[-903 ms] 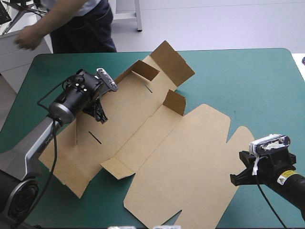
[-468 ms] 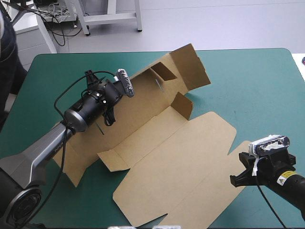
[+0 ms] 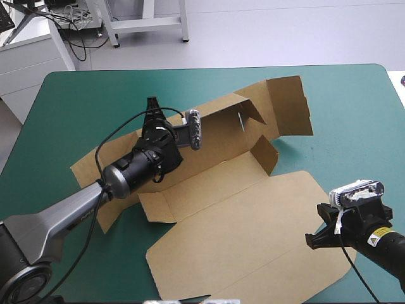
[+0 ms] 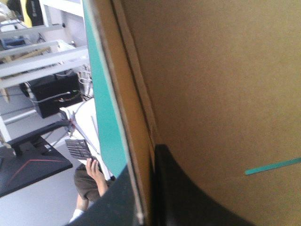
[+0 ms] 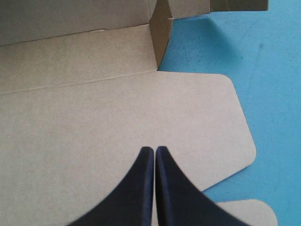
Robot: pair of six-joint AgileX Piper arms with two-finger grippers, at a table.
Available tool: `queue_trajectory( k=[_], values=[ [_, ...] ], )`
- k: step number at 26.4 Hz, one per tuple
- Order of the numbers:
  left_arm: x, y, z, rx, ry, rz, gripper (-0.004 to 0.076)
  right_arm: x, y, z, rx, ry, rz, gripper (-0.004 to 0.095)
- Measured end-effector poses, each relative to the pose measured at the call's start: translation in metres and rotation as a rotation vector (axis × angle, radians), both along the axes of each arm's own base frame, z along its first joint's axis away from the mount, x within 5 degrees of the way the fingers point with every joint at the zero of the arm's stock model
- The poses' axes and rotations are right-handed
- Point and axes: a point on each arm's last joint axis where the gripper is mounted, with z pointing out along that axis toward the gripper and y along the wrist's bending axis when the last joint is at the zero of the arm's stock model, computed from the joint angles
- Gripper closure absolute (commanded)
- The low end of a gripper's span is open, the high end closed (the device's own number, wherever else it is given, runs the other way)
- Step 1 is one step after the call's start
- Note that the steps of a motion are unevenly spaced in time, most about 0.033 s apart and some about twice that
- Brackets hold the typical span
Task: Fold the box
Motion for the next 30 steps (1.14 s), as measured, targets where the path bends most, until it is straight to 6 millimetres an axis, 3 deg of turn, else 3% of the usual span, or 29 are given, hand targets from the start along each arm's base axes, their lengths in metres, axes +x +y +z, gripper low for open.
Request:
queue_trajectory(
  k=[10, 20, 30],
  values=[
    [-0.042, -0.004, -0.014, 0.004, -0.191, -0.190, 0.0734, 0.000, 0.000, 0.000, -0.001, 0.000, 0.001, 0.0913],
    [-0.065, 0.014, -0.040, 0.002, -0.396, -0.327, 0.0734, 0.000, 0.000, 0.000, -0.001, 0.000, 0.001, 0.0913],
    [-0.076, 0.025, -0.030, -0.065, -0.431, -0.337, 0.0734, 0.001, -0.002, 0.001, -0.020, -0.023, -0.009, 0.0913]
  ],
)
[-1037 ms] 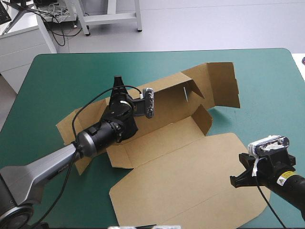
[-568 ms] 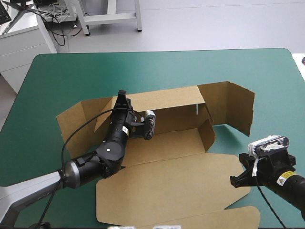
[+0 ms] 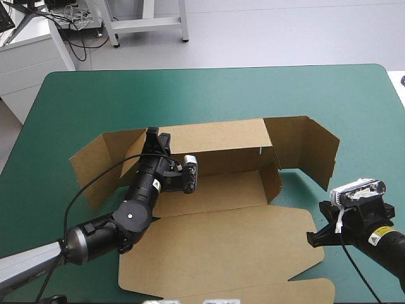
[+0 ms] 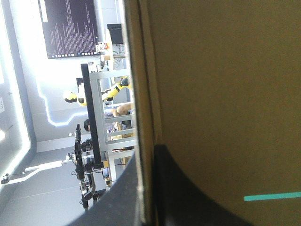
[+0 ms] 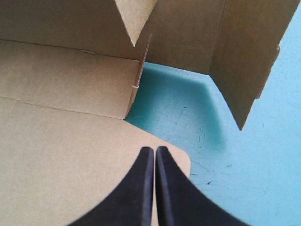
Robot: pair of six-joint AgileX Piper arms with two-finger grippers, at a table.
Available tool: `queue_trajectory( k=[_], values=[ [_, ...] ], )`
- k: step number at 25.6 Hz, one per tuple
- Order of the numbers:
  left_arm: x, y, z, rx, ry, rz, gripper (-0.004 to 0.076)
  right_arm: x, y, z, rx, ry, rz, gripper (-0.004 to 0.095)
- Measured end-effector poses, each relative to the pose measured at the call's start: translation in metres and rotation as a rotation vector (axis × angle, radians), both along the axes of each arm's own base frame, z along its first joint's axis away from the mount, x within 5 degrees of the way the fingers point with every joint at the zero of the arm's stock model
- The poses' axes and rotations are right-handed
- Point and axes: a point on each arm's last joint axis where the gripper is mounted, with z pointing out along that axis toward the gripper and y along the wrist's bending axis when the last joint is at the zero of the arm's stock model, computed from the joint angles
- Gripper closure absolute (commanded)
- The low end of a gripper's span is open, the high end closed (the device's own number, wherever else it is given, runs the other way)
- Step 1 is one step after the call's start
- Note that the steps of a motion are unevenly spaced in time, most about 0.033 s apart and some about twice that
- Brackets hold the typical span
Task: Fold the box
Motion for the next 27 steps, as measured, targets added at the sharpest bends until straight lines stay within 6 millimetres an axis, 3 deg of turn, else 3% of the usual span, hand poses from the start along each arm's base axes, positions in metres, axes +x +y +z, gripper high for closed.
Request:
queue_trajectory(
  k=[8, 12, 22, 25, 27],
  values=[
    [-0.004, -0.003, 0.001, -0.024, 0.000, -0.004, 0.0734, 0.002, -0.006, 0.000, -0.027, -0.005, -0.064, 0.0908],
    [-0.010, -0.009, 0.001, -0.023, -0.001, -0.035, 0.0734, 0.003, -0.008, 0.001, -0.023, -0.018, -0.099, 0.0840],
    [-0.013, -0.010, 0.002, -0.020, -0.014, -0.026, 0.0734, 0.014, -0.007, 0.000, 0.066, 0.009, -0.171, 0.0280],
    [-0.012, -0.009, 0.002, -0.022, -0.016, -0.019, 0.0734, 0.027, -0.005, -0.002, 0.094, 0.015, -0.195, 0.0190],
    [-0.012, -0.009, 0.002, -0.024, -0.016, -0.017, 0.0734, 0.038, -0.002, -0.003, 0.105, 0.044, -0.210, 0.0186]
  ],
)
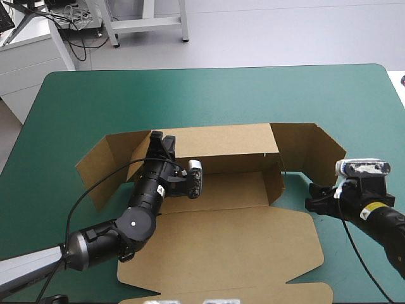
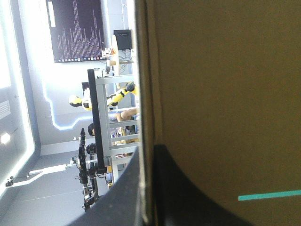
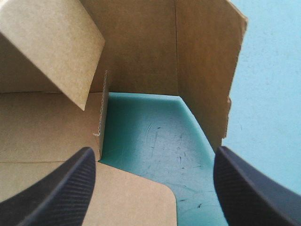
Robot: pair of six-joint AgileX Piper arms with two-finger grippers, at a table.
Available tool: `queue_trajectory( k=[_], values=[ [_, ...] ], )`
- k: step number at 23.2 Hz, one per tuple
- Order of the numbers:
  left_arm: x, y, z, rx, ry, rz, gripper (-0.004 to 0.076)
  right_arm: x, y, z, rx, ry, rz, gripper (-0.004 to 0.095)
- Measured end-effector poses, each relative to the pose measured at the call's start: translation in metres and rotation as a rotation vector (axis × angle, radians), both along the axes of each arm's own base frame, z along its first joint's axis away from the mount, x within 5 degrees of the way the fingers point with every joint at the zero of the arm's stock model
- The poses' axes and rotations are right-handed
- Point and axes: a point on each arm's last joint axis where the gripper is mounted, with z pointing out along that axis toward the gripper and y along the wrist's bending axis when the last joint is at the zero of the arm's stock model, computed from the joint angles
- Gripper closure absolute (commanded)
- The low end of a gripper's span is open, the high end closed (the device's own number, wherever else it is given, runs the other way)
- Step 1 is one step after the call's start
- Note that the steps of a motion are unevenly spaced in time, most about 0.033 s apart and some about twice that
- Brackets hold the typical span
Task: Fold the box
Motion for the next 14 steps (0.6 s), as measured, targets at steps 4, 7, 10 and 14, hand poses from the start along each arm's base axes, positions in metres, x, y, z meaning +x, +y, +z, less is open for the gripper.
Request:
queue_trajectory(
  k=[4, 7, 10, 14],
  values=[
    [0.000, 0.000, 0.000, -0.010, 0.002, 0.003, 0.0734, 0.031, 0.006, 0.011, 0.001, 0.047, -0.008, 0.0186],
    [0.000, 0.000, 0.000, -0.011, 0.002, 0.005, 0.0734, 0.060, 0.012, 0.030, 0.001, 0.058, -0.007, 0.0186],
    [0.000, 0.000, 0.000, -0.012, 0.002, 0.005, 0.0734, 0.109, 0.022, 0.059, -0.015, 0.078, 0.009, 0.0187],
    [0.000, 0.000, 0.000, -0.012, 0.002, 0.005, 0.0734, 0.158, 0.030, 0.090, -0.069, 0.105, 0.033, 0.0188]
  ],
)
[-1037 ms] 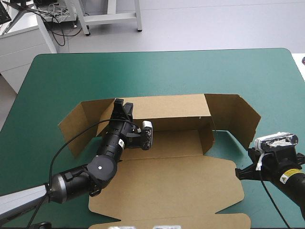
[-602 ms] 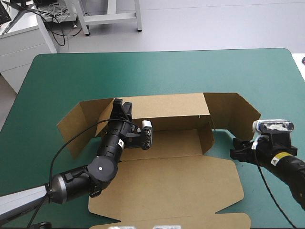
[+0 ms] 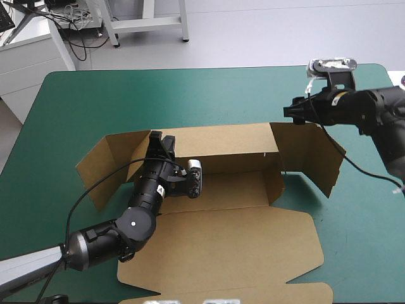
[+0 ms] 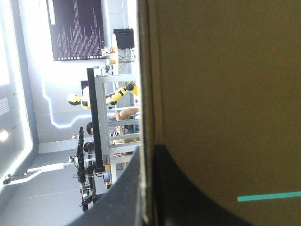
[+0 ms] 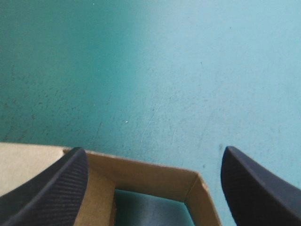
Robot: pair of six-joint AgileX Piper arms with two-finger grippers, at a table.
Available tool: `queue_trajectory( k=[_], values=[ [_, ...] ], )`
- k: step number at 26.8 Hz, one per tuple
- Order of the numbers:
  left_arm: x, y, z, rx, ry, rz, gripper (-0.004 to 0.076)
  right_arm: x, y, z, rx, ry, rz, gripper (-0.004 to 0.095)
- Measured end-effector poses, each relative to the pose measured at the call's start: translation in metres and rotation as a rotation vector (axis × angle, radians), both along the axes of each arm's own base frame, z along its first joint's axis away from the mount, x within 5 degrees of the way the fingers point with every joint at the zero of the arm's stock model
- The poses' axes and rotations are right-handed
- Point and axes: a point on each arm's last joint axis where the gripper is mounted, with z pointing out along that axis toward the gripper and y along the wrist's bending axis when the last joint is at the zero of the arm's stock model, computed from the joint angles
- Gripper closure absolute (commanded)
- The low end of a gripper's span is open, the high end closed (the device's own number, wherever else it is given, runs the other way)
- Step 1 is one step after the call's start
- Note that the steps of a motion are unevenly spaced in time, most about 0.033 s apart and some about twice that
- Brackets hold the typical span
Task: Fold the box
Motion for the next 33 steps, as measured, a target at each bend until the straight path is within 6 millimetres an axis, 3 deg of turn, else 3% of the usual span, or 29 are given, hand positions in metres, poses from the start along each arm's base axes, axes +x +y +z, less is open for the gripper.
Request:
queue_trajectory(
  k=[2, 5, 14, 22, 33],
  values=[
    [0.000, 0.000, 0.000, -0.002, 0.000, 0.001, 0.0734, 0.020, 0.001, 0.010, -0.023, 0.026, -0.004, 0.0189],
    [0.000, 0.000, 0.000, -0.003, 0.001, 0.001, 0.0734, 0.053, -0.011, 0.005, -0.040, 0.152, -0.035, 0.0190],
    [0.000, 0.000, 0.000, -0.004, 0.001, 0.001, 0.0734, 0.109, -0.038, -0.051, 0.075, 0.344, -0.020, 0.0194],
    [0.000, 0.000, -0.001, -0.002, 0.003, 0.001, 0.0734, 0.105, -0.037, -0.068, 0.080, 0.397, 0.023, 0.0194],
    [0.000, 0.000, -0.001, -0.002, 0.002, 0.002, 0.0734, 0.065, -0.052, -0.063, 0.070, 0.413, 0.025, 0.0194]
  ],
)
